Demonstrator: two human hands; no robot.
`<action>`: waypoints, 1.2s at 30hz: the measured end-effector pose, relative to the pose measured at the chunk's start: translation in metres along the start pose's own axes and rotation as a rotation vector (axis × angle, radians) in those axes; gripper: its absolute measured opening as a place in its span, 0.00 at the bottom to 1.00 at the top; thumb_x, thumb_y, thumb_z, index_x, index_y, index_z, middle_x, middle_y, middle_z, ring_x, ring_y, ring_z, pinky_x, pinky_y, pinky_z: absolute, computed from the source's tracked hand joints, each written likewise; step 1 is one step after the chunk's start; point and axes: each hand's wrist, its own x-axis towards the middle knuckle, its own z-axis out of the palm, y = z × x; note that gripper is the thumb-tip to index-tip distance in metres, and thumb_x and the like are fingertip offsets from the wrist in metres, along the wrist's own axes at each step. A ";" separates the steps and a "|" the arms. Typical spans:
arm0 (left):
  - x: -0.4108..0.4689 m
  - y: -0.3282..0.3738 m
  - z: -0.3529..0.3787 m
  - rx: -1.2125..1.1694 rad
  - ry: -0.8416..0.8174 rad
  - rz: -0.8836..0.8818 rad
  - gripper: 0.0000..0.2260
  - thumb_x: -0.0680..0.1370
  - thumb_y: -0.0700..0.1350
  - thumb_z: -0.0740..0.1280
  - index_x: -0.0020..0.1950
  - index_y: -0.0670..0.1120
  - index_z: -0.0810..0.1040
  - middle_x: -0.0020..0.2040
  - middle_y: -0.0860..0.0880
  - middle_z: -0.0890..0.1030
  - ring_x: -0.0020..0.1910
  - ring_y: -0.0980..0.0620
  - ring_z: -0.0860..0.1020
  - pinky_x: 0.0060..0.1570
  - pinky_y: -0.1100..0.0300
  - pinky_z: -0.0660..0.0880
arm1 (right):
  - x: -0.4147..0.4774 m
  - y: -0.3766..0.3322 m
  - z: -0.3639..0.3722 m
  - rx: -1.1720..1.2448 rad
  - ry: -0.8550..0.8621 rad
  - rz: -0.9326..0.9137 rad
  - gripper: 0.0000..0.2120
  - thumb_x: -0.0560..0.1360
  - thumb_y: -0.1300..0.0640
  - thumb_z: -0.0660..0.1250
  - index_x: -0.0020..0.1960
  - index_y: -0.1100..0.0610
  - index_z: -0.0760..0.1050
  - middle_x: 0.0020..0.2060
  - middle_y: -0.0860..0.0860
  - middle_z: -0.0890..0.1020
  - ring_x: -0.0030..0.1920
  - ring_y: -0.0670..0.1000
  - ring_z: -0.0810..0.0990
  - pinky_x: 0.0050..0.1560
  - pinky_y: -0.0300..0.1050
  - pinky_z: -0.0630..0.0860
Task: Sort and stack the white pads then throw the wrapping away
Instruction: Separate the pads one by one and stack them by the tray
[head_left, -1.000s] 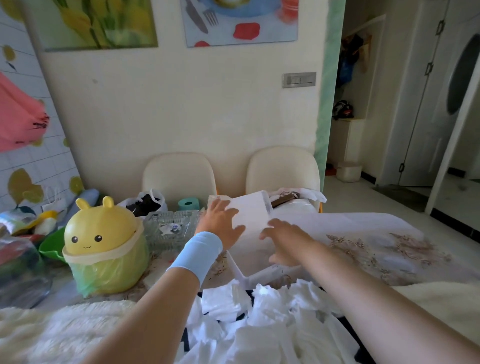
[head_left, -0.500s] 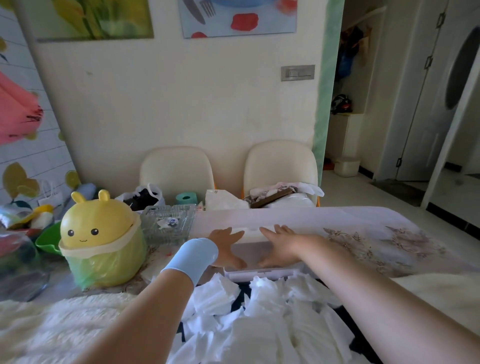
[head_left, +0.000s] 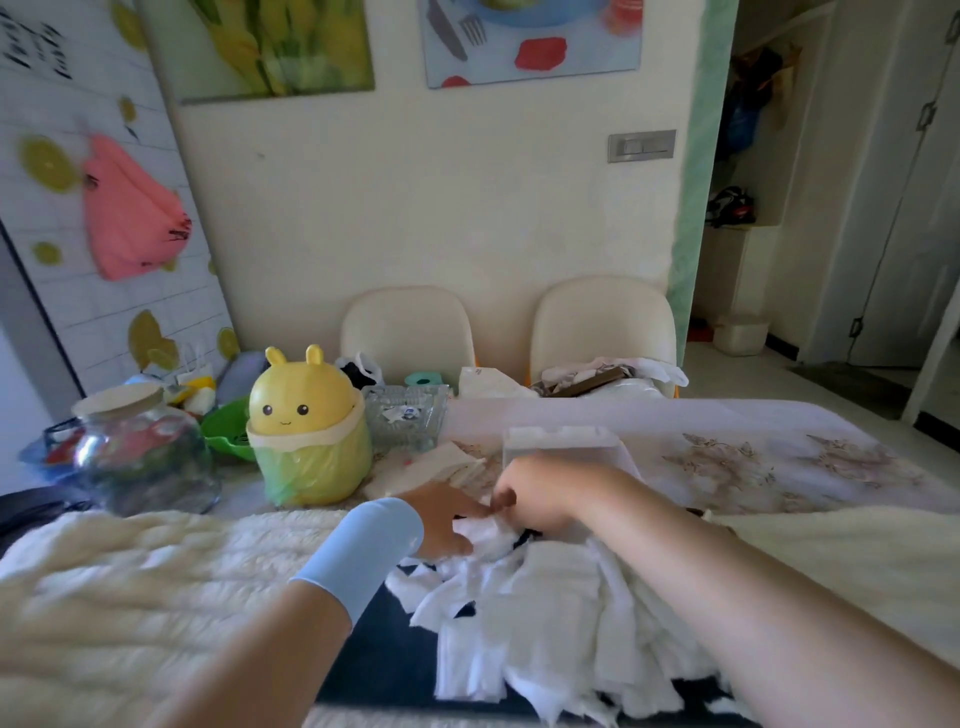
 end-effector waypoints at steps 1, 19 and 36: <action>-0.007 -0.002 0.003 -0.007 0.005 -0.008 0.27 0.79 0.53 0.65 0.77 0.62 0.61 0.78 0.56 0.62 0.74 0.48 0.65 0.71 0.51 0.65 | 0.000 -0.004 0.004 -0.002 -0.024 0.002 0.13 0.76 0.59 0.62 0.53 0.54 0.84 0.48 0.52 0.85 0.48 0.57 0.82 0.43 0.47 0.74; -0.062 0.093 0.024 0.119 0.029 0.127 0.47 0.70 0.73 0.64 0.79 0.63 0.40 0.81 0.57 0.41 0.80 0.49 0.41 0.76 0.38 0.48 | -0.105 0.046 0.028 0.145 -0.049 0.418 0.29 0.79 0.29 0.44 0.79 0.32 0.50 0.82 0.51 0.42 0.81 0.60 0.41 0.77 0.68 0.43; -0.077 0.081 0.012 0.017 0.029 0.159 0.47 0.70 0.73 0.65 0.77 0.66 0.37 0.79 0.57 0.35 0.79 0.50 0.35 0.75 0.36 0.43 | -0.139 0.043 0.020 0.340 0.104 0.281 0.28 0.81 0.34 0.52 0.79 0.33 0.49 0.82 0.43 0.48 0.81 0.50 0.45 0.79 0.59 0.47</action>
